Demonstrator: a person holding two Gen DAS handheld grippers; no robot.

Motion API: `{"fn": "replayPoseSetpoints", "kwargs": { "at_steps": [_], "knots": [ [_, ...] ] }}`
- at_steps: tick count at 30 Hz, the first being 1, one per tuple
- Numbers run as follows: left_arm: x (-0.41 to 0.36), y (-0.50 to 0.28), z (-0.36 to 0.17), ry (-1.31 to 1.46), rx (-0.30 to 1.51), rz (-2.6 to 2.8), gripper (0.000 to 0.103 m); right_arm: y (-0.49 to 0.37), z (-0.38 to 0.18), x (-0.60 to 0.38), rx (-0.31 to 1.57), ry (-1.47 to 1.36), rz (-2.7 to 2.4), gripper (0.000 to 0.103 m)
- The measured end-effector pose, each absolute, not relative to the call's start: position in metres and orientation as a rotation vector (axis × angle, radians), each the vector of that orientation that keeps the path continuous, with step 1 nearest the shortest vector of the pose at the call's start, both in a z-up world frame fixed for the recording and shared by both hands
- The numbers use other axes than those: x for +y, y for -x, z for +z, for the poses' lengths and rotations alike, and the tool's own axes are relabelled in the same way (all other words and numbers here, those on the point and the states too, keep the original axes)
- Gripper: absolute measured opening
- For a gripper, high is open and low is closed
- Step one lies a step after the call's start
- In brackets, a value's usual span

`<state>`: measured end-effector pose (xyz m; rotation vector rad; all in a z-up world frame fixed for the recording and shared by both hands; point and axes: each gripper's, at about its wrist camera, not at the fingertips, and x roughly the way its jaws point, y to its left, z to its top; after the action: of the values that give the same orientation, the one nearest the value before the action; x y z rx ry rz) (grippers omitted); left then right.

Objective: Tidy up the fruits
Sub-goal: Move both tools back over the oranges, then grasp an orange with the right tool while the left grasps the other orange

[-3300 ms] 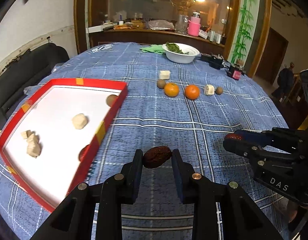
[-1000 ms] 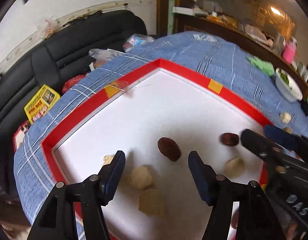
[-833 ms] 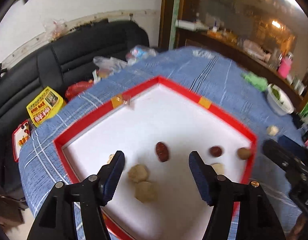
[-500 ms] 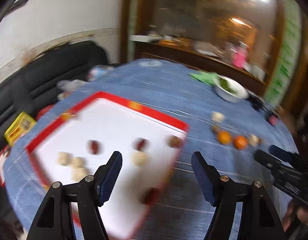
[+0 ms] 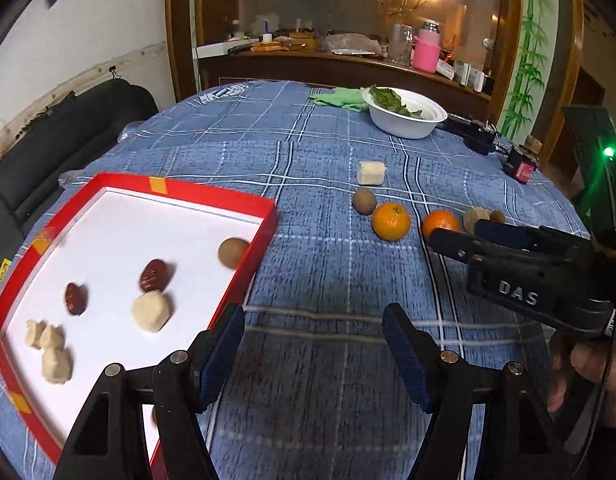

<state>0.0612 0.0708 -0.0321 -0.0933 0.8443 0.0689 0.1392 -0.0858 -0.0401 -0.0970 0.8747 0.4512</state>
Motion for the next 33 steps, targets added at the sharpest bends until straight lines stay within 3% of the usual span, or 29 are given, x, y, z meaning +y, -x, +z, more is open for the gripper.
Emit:
{"fn": "replayPoseSetpoints", "kwargs": {
  "at_steps": [5,6,7,21,24,33],
  "knots": [
    [0.070,-0.079,-0.040,0.103,0.862,0.069,0.070,-0.163,-0.047,-0.074,0.903,0.104,0.445,0.050],
    [0.069,-0.083,-0.041,0.103,0.865,0.066,0.070,-0.166,-0.050,-0.073,0.907,0.105,0.443,0.036],
    [0.067,-0.088,-0.041,0.103,0.866,0.065,0.070,-0.170,-0.053,-0.073,0.923,0.099,0.447,0.033],
    [0.016,-0.162,-0.059,0.079,0.902,0.046,0.070,-0.115,-0.038,-0.149,0.908,0.019,0.403,0.032],
    [0.006,-0.166,-0.057,0.018,0.895,0.072,0.031,-0.101,-0.037,-0.163,0.904,-0.012,0.391,0.032],
    [0.007,-0.109,-0.055,-0.003,0.922,0.051,0.030,-0.072,-0.037,-0.166,0.895,-0.042,0.420,0.032]
  ]
}}
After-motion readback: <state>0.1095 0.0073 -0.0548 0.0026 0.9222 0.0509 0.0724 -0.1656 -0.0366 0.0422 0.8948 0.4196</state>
